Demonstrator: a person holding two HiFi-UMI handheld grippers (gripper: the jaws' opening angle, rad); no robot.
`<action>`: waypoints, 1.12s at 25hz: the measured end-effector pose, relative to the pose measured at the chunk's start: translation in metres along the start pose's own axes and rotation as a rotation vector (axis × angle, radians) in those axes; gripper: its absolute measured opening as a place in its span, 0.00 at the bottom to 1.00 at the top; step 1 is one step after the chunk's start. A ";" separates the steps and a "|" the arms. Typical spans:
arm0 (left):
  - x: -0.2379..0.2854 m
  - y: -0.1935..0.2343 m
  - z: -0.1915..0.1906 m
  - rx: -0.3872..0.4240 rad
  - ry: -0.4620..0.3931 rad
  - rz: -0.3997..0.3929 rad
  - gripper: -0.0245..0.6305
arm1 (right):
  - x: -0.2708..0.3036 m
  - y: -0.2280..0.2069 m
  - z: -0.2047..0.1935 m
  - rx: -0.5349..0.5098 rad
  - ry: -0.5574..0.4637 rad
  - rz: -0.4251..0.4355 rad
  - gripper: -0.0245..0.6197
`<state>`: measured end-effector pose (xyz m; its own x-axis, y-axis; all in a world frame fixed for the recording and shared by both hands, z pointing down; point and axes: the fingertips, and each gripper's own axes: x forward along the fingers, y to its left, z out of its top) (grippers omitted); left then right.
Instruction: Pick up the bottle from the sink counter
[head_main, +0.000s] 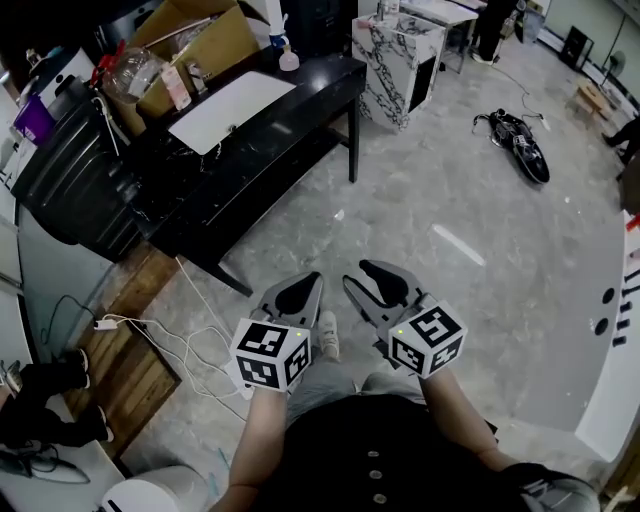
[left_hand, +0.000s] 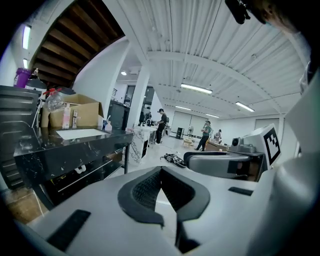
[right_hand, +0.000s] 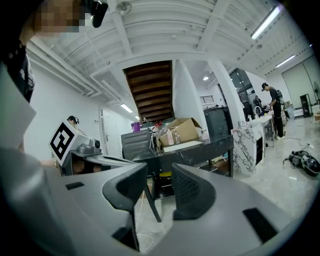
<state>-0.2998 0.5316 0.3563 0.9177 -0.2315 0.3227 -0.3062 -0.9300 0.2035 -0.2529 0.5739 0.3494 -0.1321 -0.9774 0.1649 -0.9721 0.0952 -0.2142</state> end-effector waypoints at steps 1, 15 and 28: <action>0.006 0.005 0.003 0.005 0.006 -0.004 0.06 | 0.007 -0.004 0.003 -0.007 0.002 -0.003 0.26; 0.092 0.112 0.061 0.024 0.014 -0.038 0.06 | 0.137 -0.077 0.049 -0.044 0.011 -0.034 0.29; 0.145 0.176 0.083 0.010 0.032 -0.099 0.06 | 0.214 -0.118 0.058 -0.045 0.048 -0.072 0.29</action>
<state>-0.1993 0.3104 0.3627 0.9348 -0.1297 0.3305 -0.2119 -0.9507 0.2265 -0.1552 0.3430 0.3540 -0.0696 -0.9721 0.2241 -0.9870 0.0345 -0.1569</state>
